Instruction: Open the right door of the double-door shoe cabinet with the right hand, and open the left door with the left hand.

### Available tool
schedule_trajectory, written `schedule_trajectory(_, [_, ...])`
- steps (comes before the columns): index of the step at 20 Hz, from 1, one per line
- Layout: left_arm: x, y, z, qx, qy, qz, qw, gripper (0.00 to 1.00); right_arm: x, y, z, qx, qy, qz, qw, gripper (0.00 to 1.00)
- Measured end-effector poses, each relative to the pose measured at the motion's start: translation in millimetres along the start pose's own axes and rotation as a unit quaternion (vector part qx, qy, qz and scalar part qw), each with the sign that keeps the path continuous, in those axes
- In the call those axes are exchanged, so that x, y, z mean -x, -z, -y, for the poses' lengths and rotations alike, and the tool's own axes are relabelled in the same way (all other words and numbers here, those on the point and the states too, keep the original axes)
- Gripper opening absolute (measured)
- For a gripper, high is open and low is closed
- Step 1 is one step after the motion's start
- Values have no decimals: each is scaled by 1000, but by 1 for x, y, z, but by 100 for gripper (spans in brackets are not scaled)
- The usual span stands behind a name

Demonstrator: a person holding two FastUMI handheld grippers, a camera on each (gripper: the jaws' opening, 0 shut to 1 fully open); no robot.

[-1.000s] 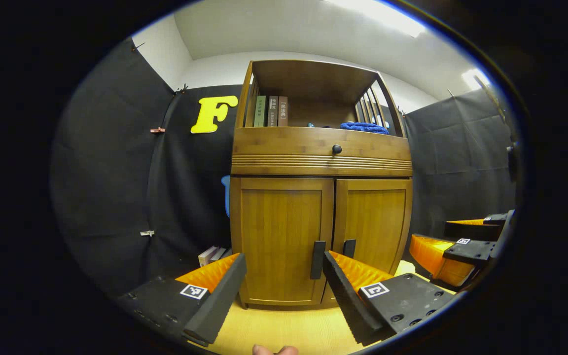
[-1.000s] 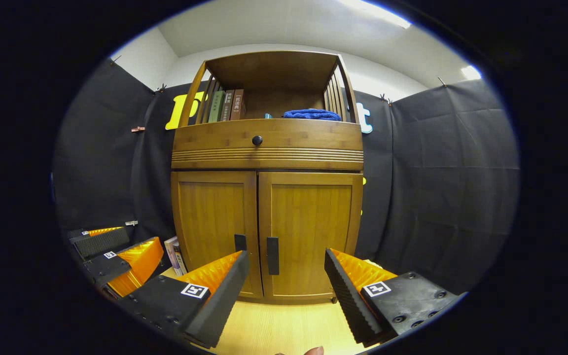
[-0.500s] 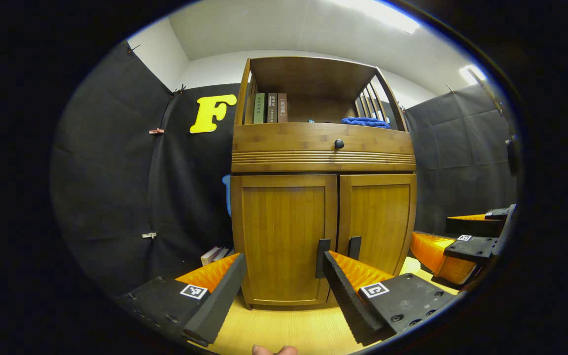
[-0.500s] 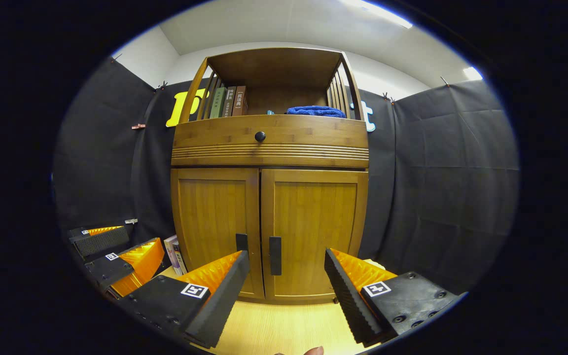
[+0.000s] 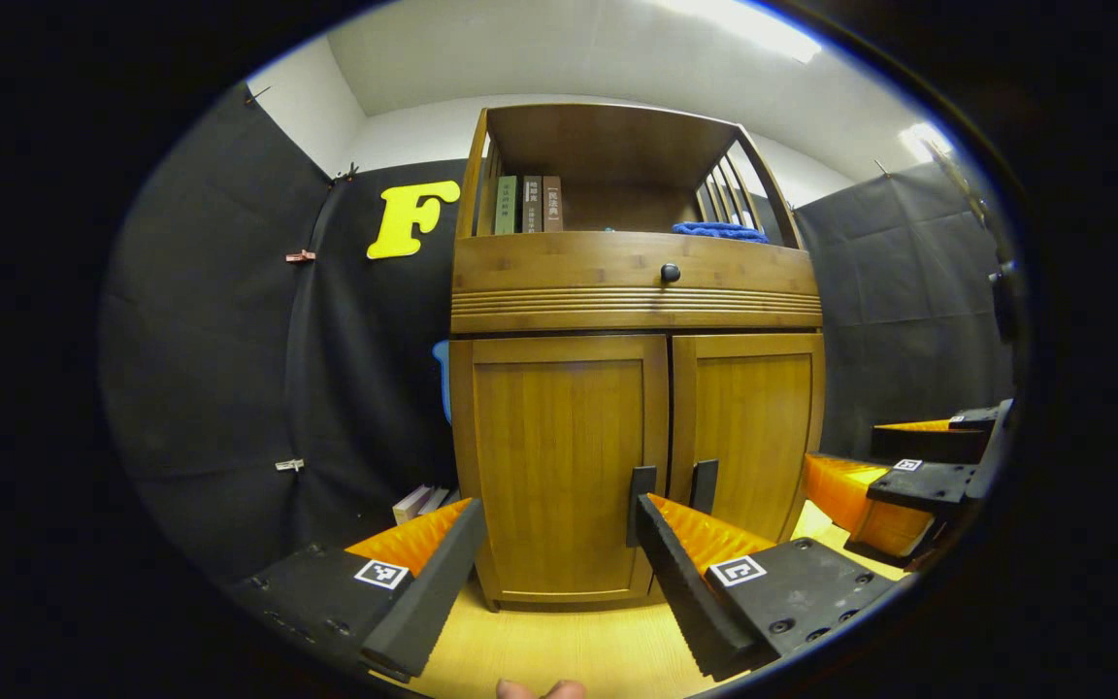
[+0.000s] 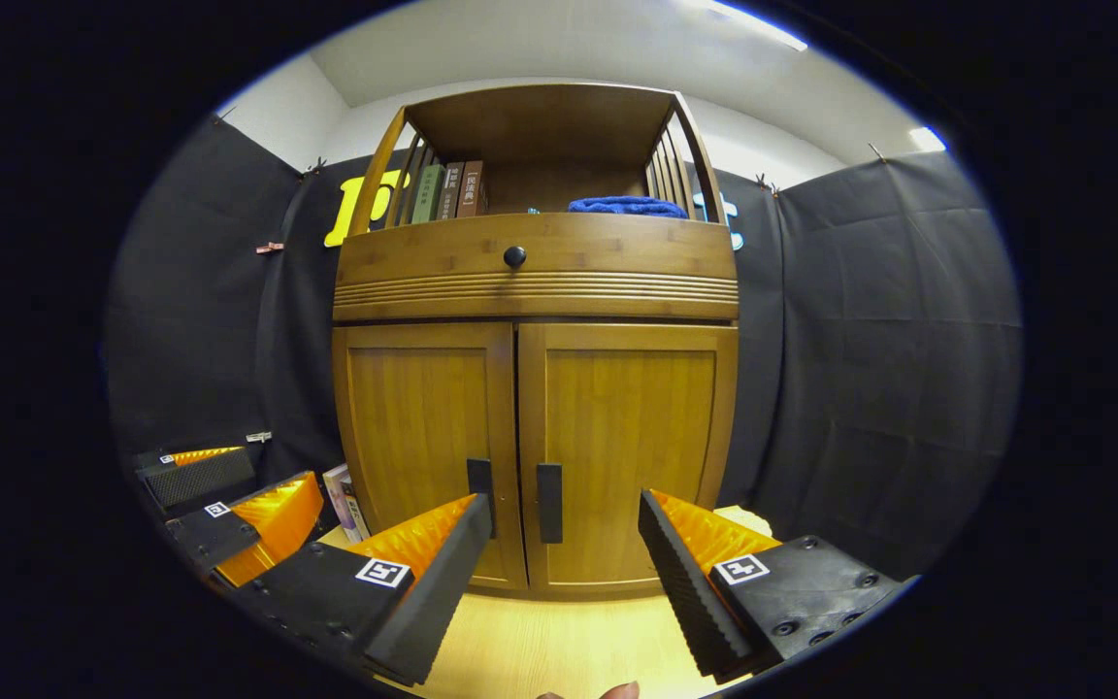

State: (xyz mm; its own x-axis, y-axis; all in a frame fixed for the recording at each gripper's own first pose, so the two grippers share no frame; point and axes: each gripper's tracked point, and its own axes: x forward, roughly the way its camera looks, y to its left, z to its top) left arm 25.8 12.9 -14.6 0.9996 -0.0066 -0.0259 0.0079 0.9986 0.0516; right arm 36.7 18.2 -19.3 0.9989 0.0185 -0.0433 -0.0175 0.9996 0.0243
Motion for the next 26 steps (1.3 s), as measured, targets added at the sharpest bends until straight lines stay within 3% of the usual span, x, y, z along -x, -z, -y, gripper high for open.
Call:
schedule_trajectory(7, [-5,17,-15,5,-8,-16,1000,97,-69,27,3,28,-3,-29,999,98])
schedule_trajectory(14, [4,30,-31,5,-20,-32,999,97,-138,97,5,27,-7,-98,995,96])
schedule_trajectory(19, [16,36,-47,-1,-40,-36,999,97,-176,124,3,3,-20,-123,992,95])
schedule_trajectory(22, [25,42,-62,-4,-57,-44,997,97,-199,131,-1,7,-11,-121,993,62])
schedule_trajectory(25, [37,47,-75,-3,-75,-50,996,97,-210,134,-5,-4,-14,-134,991,52])
schedule_trajectory(26, [41,48,-78,-3,-81,-54,995,97,-209,135,-5,-6,-14,-129,992,37])
